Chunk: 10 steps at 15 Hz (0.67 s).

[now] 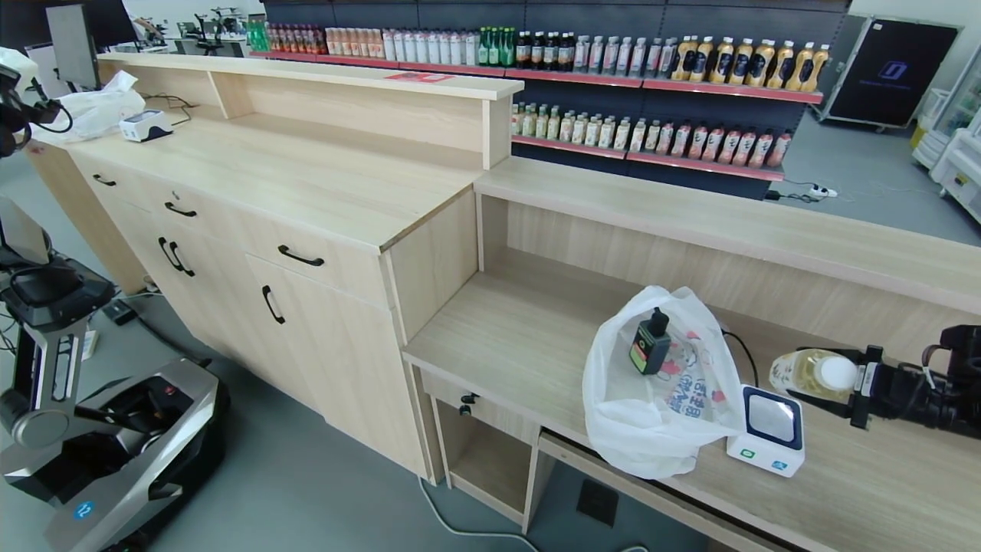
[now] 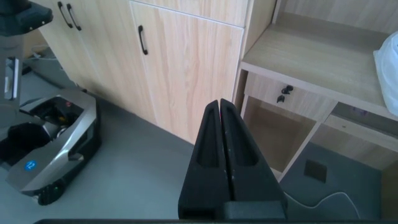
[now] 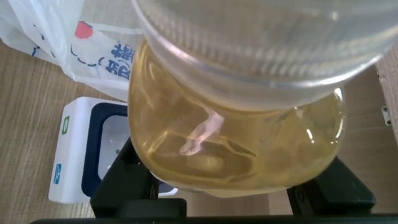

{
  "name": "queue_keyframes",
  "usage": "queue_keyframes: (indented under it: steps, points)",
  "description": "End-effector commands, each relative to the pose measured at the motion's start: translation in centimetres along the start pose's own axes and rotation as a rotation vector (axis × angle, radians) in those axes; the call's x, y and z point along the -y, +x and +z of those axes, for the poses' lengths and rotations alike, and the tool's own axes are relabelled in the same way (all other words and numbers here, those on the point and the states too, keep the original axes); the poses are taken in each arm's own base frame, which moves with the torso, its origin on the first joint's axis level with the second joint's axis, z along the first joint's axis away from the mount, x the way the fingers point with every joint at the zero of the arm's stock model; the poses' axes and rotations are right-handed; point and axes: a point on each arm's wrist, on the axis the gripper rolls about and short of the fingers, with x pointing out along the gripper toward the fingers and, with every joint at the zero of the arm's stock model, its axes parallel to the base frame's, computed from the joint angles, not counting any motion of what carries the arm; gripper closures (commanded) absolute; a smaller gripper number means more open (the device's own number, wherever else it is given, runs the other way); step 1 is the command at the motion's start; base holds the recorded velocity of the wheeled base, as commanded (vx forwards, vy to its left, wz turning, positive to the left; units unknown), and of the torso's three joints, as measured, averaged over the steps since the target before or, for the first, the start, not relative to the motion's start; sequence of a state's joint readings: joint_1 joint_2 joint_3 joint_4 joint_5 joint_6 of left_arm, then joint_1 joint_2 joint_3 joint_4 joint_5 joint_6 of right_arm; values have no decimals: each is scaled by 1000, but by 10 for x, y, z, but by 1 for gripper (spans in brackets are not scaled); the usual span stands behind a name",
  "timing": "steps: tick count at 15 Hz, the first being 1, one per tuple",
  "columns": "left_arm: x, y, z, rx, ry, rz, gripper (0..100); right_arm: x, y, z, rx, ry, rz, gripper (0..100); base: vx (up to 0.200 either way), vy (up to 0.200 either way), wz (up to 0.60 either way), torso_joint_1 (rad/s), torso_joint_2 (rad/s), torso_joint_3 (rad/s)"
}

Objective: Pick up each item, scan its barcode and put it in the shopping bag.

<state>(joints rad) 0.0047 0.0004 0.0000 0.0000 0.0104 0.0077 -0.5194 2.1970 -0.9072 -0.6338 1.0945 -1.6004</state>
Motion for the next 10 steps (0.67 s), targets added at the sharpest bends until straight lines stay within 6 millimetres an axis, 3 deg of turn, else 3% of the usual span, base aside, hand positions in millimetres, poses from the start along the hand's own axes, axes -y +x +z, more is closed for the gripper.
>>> queue_keyframes:
  steps: [1, 10]
  points:
    - [0, 0, 0, 0, 0, 0, 100, -1, 4, -2, 7, 0, 5, 100, 0, 0, 0, 0, 0, 0]
    - [0, 0, 0, 0, 0, 0, 100, -2, 23, -11, 10, -44, 21, 100, 0, 0, 0, 0, 0, 0]
